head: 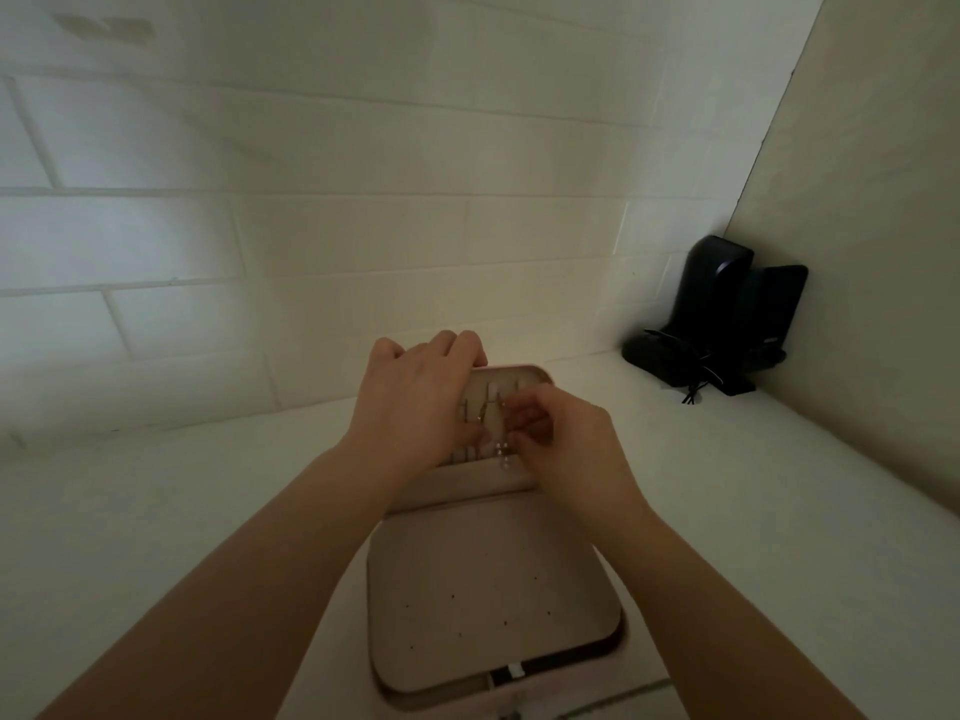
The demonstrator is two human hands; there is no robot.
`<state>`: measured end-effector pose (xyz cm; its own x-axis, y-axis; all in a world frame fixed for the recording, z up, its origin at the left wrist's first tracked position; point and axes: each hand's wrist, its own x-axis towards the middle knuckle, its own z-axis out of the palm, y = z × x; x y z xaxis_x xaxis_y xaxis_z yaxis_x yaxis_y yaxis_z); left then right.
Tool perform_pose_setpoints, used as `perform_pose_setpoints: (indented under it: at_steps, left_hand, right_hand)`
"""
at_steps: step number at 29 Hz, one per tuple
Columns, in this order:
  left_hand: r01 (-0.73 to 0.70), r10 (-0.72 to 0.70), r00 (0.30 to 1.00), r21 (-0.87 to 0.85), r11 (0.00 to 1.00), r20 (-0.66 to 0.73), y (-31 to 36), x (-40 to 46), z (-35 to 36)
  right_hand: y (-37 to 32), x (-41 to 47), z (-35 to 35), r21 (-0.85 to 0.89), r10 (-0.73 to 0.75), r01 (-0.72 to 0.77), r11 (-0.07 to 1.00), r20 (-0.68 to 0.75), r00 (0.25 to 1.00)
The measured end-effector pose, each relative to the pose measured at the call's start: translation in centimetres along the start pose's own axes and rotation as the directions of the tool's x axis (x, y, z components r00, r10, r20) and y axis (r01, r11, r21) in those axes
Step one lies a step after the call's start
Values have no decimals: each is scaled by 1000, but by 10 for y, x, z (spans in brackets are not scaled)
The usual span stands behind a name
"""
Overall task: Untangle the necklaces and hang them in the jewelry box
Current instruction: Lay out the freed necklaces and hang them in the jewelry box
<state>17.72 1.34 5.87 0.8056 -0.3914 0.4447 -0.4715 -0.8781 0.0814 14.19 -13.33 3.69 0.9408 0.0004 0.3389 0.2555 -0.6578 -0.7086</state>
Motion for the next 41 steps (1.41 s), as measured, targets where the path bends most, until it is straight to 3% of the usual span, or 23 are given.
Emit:
perform_pose_setpoints:
  at_steps: [3,13,18,28,31,37,41]
  left_hand:
    - [1,0,1000,-5,1000,21,-1,0,0]
    - [-20,20,1000,-18,1000,14,-2,-2,-2]
    - [-26,26,1000,-30,999,-13,-3,-2,0]
    - [-35,35,999,-20,999,15,-5,-2,-1]
    - [-41,40,999,5,999,33,-5,-2,-1]
    - [-62,63,997,-25,998,42,-6,-2,-5]
    - [-104,119,987,-133,986,105,-15,-3,-13]
  right_hand:
    - [-1,1,-3,-185,-63,80,980,97,993]
    - [-5,2,-20,-250,-8,99,963,344,939]
    - [1,1,-9,-323,-69,175,930,313,947]
    - [4,-5,-5,3,-22,21,1000,99,995]
    - [5,-5,-2,-18,-19,19,1000,22,1000]
    - [8,-3,-8,-132,-39,46,990,58,998]
    - [7,-9,-9,-249,-73,131,960,229,971]
